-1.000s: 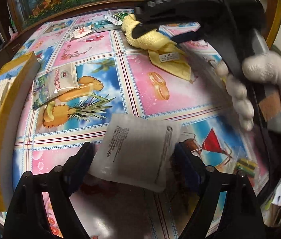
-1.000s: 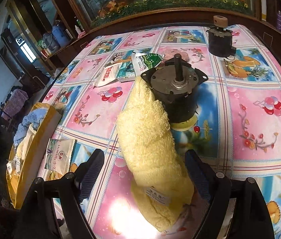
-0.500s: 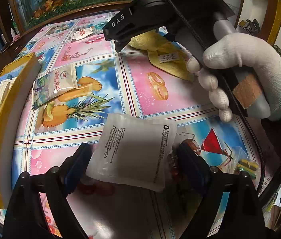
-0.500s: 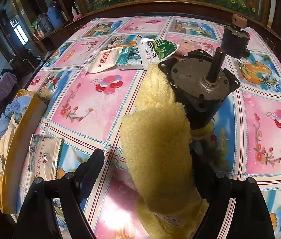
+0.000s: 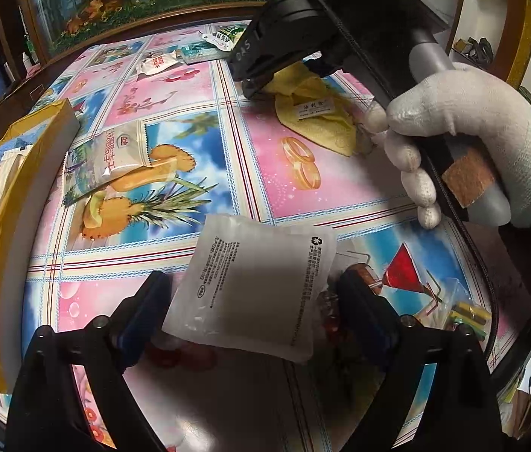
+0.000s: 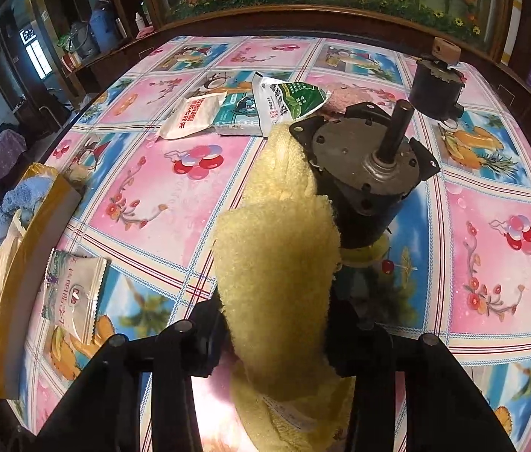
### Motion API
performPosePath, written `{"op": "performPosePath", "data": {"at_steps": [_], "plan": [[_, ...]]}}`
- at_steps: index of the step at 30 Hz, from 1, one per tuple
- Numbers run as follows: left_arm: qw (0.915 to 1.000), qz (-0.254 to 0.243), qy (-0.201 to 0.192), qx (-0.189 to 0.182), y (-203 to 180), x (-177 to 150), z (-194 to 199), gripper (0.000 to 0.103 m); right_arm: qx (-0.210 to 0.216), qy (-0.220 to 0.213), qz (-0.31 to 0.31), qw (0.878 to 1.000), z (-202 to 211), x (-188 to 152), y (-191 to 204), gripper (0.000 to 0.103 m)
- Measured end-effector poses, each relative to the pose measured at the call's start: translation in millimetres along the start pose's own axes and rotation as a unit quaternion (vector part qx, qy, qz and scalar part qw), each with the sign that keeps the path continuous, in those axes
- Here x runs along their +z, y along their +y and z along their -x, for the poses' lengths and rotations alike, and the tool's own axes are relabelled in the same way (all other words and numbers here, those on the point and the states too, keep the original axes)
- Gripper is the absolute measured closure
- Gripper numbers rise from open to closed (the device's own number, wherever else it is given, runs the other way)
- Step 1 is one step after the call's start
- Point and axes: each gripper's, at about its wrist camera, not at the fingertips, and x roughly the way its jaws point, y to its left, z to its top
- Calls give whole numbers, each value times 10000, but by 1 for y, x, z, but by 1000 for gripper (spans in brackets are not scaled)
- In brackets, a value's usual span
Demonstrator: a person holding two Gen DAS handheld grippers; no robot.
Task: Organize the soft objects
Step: 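Lift the yellow towel with the right gripper while the left holds the white packet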
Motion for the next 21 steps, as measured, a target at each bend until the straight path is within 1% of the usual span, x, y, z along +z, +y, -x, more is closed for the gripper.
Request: {"op": "performPosePath", "data": {"at_steps": [3, 5, 6, 7, 8, 10, 15, 17, 18, 21], "plan": [[10000, 1, -2, 39, 0, 0, 0, 10, 45, -19, -1, 10000, 5, -6, -1, 64], [10000, 27, -42, 41, 0, -1, 1, 14, 113, -57, -53, 9999, 10, -9, -3, 64], [9999, 47, -117, 38, 1, -1, 4, 28, 151, -83, -94, 9998, 13, -12, -5, 65], [9998, 56, -192, 28, 2, -2, 6, 39, 191, -114, -143, 9996, 17, -14, -9, 64], [9997, 54, -240, 17, 2, -3, 7, 44, 223, -133, -179, 9995, 20, -16, -11, 64], [9995, 85, -292, -5, 3, -5, 9, 47, 274, -179, -244, 9992, 29, -21, -17, 65], [9987, 305, -376, -176, 10, -7, 13, 50, 251, -308, -278, 9988, 45, -32, -25, 65], [9984, 319, -416, -206, 10, -7, 15, 53, 277, -353, -320, 9985, 51, -36, -28, 65], [9982, 323, -433, -245, 9, -8, 17, 56, 293, -374, -342, 9983, 54, -37, -29, 66], [9981, 349, -433, -282, 10, -9, 21, 59, 370, -449, -392, 9975, 63, -42, -32, 67]]}}
